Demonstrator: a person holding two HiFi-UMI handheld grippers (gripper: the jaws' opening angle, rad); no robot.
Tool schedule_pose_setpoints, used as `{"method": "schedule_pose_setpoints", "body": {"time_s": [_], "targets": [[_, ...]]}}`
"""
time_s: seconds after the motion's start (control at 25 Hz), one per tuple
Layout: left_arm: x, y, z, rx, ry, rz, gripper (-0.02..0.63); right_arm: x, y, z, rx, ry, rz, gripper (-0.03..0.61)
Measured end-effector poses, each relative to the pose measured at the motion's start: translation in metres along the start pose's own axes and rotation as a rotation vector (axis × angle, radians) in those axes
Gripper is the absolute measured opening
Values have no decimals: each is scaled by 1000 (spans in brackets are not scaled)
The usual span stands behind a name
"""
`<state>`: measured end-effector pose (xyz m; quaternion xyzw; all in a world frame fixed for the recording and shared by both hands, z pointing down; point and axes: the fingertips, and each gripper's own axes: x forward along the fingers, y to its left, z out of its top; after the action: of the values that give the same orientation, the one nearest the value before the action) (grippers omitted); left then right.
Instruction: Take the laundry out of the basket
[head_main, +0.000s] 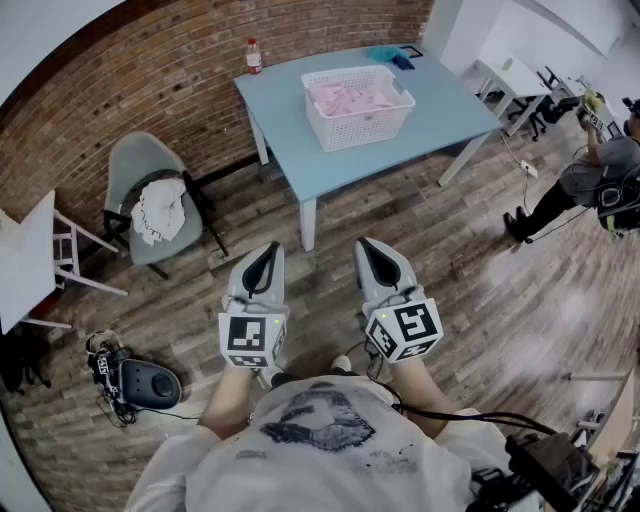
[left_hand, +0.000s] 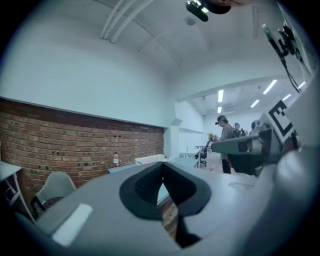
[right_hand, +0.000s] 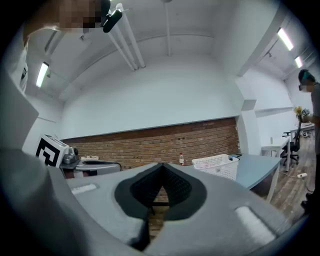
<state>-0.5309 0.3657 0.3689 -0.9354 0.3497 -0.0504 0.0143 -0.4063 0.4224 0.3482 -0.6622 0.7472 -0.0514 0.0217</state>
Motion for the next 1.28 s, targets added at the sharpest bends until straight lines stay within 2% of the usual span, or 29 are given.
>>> {"method": "schedule_pose_setpoints", "body": {"time_s": [0.28,0.56,0.76,1.04,1.28], "targets": [[47,-71,3,12,17,-21,-9,-42,-77,-3,10,10,-65,-3],[65,-102,-2,29,46,-67,-9,-60,-105,-8,61,-9,-88,-3],[78,-118,-4,34,39,-49,-9,-76,-126,-12,67,1,-73,-3],[102,-122,-10,36,51,-25,-9,-69,-160,-17,74,12,-70,-3],[147,-96,-19,25,61,-20,-9,-15,-180,-29,91,37,-48,-3]]}}
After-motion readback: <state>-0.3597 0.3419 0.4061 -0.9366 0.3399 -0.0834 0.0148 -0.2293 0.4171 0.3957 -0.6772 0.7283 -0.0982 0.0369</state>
